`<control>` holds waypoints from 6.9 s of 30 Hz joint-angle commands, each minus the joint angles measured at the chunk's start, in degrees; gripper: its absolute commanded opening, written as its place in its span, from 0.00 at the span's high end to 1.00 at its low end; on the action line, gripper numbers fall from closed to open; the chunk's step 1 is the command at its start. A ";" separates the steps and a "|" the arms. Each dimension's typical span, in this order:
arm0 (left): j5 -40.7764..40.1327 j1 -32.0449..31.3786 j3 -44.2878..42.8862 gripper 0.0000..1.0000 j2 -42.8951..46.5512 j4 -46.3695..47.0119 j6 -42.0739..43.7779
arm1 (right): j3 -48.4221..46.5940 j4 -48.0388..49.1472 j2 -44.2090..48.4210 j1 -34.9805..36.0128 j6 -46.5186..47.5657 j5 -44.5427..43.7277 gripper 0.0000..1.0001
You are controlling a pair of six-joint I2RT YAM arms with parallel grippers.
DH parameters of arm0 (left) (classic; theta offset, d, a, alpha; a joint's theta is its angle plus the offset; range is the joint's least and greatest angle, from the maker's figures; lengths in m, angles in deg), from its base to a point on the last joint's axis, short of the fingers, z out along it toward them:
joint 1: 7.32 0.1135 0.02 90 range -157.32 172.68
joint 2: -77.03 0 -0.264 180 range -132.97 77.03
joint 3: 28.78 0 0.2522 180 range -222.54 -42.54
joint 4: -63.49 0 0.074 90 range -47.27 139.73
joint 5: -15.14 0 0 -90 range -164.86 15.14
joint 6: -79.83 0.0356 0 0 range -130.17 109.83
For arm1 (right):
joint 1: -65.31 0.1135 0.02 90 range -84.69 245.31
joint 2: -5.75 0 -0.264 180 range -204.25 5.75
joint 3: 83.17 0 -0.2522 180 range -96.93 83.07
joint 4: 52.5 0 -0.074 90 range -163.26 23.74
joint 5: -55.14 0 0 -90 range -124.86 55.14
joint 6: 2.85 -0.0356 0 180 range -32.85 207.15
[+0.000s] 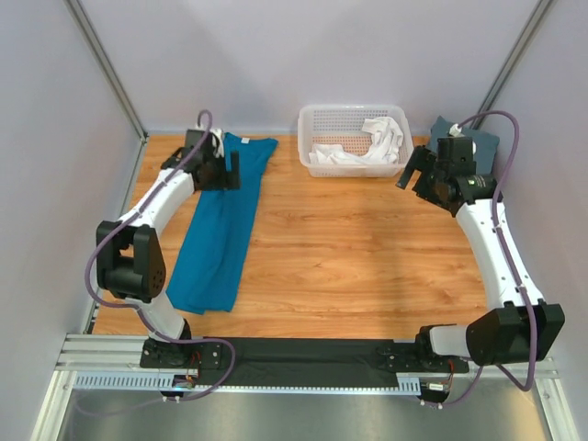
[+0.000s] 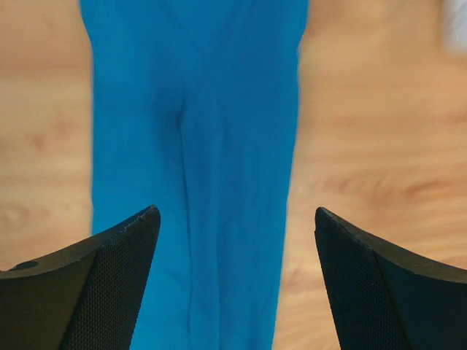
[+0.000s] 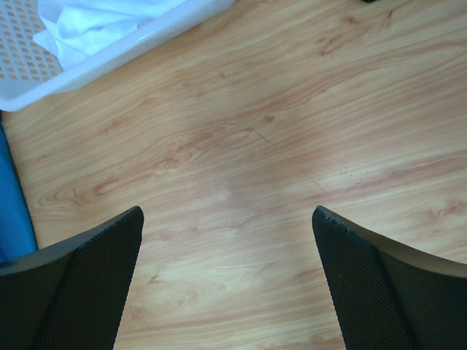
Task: Fold and stack the t-shirts
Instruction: Fold the tshirt
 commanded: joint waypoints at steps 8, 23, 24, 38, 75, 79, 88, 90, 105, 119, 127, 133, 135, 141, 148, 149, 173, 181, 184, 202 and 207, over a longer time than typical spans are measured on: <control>-9.33 -3.62 14.85 0.07 1.48 -4.30 -2.17 | 4.14 2.93 1.66 -0.10 -1.18 3.80 0.00; -16.63 -8.63 11.87 0.10 -11.79 -6.05 -4.98 | 2.91 1.00 0.78 -0.10 0.40 1.69 0.00; -16.97 -8.98 11.52 0.09 -11.89 -6.66 -5.42 | 2.83 1.09 0.69 -0.10 0.75 1.69 0.00; -9.86 -14.96 3.79 0.09 -16.63 -9.48 -12.19 | 3.09 1.00 0.07 -0.10 1.28 2.48 0.00; -4.67 -14.87 57.13 0.36 52.35 -10.62 -36.36 | 19.79 35.71 -21.54 52.72 -28.60 17.69 0.38; -7.66 -14.87 58.01 0.38 55.52 -13.08 -36.45 | 18.03 37.13 -25.58 56.06 -30.36 17.60 0.39; -8.01 -14.87 59.68 0.43 57.72 -14.31 -36.01 | 16.71 39.76 -30.77 57.30 -32.12 17.60 0.52; -7.75 -14.87 59.94 0.44 57.90 -14.14 -36.10 | 16.80 39.85 -31.13 57.30 -32.03 17.16 0.57; -2.66 -14.87 63.19 0.46 59.57 -11.86 -36.01 | 16.88 29.57 -28.77 57.38 -28.08 15.15 1.00; 4.29 -14.96 67.67 0.53 63.52 -7.99 -35.83 | 17.86 30.18 -29.55 57.30 -28.08 16.72 0.99; 4.38 -14.96 69.00 0.56 61.85 -7.02 -36.27 | 17.68 29.92 -29.90 57.21 -28.16 16.63 1.00; 3.95 -14.96 68.47 0.96 61.76 -7.37 -36.45 | 17.33 29.39 -30.16 56.94 -28.08 16.46 1.00; 2.37 -14.96 68.03 1.00 62.38 -9.12 -36.62 | 17.24 29.13 -30.07 56.86 -28.08 16.28 1.00; -1.94 -15.04 67.24 1.00 68.35 -14.13 -39.43 | 17.59 28.34 -29.90 56.77 -28.16 15.84 1.00; -3.53 -16.01 69.25 1.00 78.89 -18.18 -43.74 | 18.38 27.99 -29.55 56.77 -28.60 15.58 1.00; -3.53 -16.45 69.26 1.00 79.25 -18.62 -44.00 | 18.56 27.90 -29.46 56.77 -28.60 15.58 1.00; -15.29 -22.16 58.11 0.34 69.69 -15.13 -40.59 | 18.03 27.28 -30.25 56.77 -27.64 16.72 1.00; -5.92 -10.86 42.39 0.38 41.00 4.56 -25.12 | 17.59 27.19 -30.34 56.85 -26.23 16.98 1.00; -1.95 -6.62 35.00 0.46 29.01 10.02 -21.43 | 17.68 27.28 -30.25 56.85 -26.14 17.07 1.00; 8.34 1.30 14.59 0.62 -9.16 20.57 -20.98 | 14.43 24.38 -32.09 56.59 -24.91 16.19 1.00; 6.05 1.48 14.94 0.64 -9.34 20.75 -20.54 | 13.81 23.86 -32.45 56.24 -24.65 16.19 1.00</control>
